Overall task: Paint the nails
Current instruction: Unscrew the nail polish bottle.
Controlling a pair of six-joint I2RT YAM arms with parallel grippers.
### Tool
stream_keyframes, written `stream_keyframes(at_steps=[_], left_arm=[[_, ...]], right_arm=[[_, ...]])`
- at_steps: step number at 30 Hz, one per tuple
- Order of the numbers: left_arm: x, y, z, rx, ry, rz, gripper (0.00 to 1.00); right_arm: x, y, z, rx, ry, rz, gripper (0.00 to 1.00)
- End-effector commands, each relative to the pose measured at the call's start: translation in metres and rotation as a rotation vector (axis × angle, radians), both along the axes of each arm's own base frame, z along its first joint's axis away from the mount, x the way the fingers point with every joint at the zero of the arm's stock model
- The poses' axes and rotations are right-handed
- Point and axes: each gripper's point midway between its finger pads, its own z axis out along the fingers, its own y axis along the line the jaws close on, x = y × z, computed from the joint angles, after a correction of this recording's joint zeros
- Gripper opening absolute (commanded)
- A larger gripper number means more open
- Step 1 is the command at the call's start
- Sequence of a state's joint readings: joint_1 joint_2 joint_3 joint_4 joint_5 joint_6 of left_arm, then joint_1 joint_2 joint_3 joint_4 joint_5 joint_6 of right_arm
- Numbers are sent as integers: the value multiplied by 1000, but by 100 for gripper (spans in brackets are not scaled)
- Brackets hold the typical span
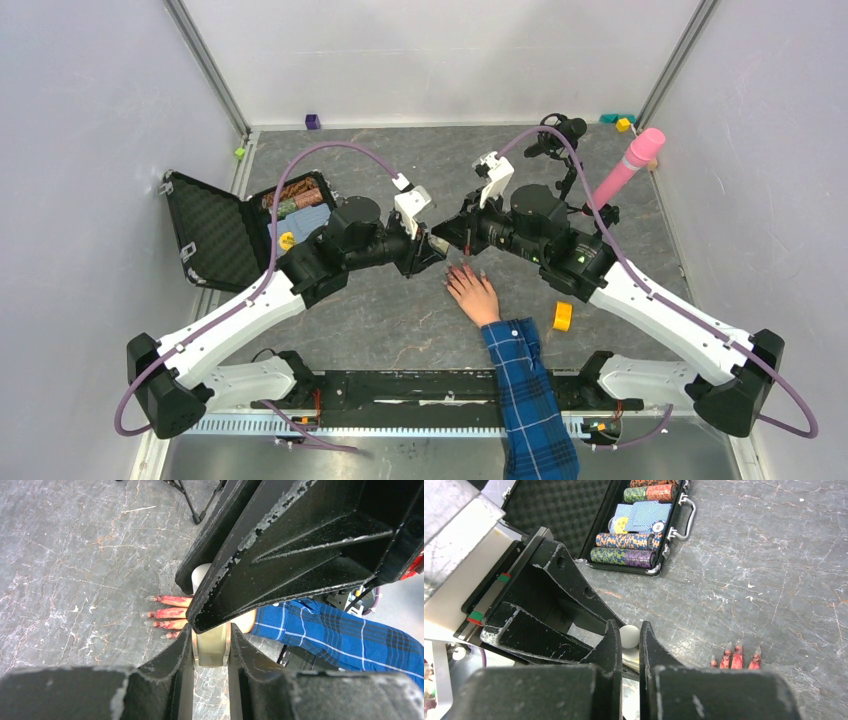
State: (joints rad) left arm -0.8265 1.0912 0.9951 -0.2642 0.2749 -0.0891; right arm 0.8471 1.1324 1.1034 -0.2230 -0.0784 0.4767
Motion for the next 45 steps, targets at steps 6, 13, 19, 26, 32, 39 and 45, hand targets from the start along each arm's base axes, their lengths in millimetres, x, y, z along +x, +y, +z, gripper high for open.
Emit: stream_keyframes(at_steps=[6, 13, 19, 26, 32, 39, 45], left_arm=[[-24, -10, 39, -109, -49, -149, 2], [-61, -20, 50, -173, -24, -371, 2], [-85, -23, 56, -216, 1, -512, 2], [-96, -25, 57, -228, 40, -580, 2], [-88, -26, 55, -219, 44, -536, 2], [-65, -22, 51, -188, -4, -389, 2], [-33, -12, 46, -142, -44, -187, 2]], right_arm=[[-15, -1, 45, 20, -115, 112, 0], [-39, -3, 61, 19, -193, 276, 0], [-65, -6, 65, 26, -228, 435, 0], [-88, -4, 66, 52, -248, 564, 0], [-79, -8, 71, 48, -265, 505, 12], [-55, -30, 99, 77, -343, 281, 83], [-31, -54, 106, 94, -319, 66, 92]])
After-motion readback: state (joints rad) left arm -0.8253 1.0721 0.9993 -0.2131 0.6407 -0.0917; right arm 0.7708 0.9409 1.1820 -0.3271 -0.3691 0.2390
